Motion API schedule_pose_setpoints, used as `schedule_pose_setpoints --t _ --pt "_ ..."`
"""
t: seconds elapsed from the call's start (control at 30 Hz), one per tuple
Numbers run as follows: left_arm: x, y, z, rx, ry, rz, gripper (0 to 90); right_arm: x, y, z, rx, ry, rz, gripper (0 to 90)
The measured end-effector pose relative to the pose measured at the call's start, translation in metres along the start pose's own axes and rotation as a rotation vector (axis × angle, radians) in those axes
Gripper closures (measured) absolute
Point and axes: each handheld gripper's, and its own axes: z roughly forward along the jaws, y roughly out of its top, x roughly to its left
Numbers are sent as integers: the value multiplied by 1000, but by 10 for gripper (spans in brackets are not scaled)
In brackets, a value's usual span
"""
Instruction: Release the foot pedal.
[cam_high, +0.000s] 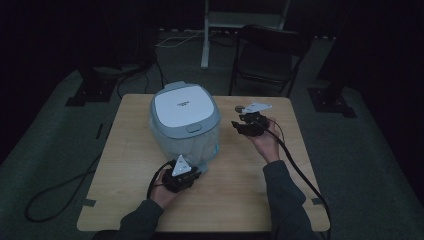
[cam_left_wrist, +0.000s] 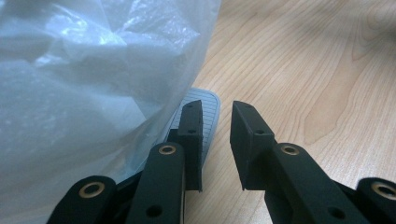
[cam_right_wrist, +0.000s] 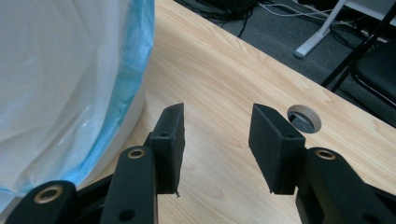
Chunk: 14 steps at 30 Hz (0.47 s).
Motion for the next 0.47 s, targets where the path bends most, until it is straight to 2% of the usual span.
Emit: schedule_pose_setpoints --t 0.23,0.47 --pt "0 2 -3 -15 -10 -8 716 -2 -4 3 10 -11 -6 544" --pt "0 2 -4 -18 -20 -8 700 -10 -17 10 39 -14 8 534"
